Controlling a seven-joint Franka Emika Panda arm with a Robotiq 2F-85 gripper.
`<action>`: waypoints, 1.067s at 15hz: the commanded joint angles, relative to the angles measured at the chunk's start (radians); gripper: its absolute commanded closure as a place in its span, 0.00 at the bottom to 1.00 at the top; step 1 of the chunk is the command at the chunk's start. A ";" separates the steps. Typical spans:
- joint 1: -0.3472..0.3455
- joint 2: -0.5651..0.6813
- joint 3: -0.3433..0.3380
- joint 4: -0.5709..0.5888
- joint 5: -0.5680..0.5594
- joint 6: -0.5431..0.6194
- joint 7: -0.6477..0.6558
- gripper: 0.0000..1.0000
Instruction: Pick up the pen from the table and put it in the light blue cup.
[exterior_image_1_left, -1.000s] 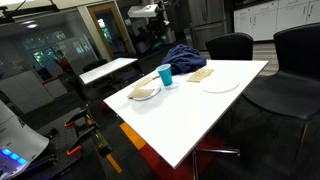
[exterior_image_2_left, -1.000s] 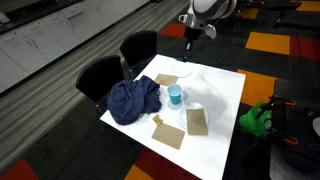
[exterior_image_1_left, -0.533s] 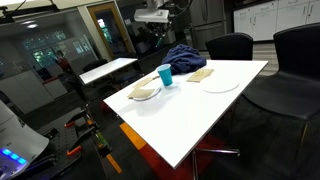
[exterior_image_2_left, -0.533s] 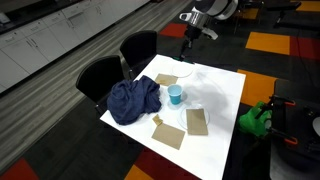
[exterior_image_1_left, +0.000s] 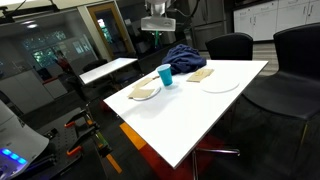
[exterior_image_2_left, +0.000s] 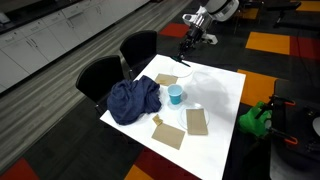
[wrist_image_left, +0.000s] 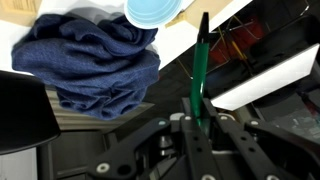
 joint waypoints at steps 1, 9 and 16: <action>-0.003 0.020 -0.037 0.025 0.112 -0.137 -0.165 0.96; 0.041 0.053 -0.108 0.009 0.271 -0.207 -0.413 0.96; 0.113 0.087 -0.133 0.001 0.415 -0.131 -0.515 0.96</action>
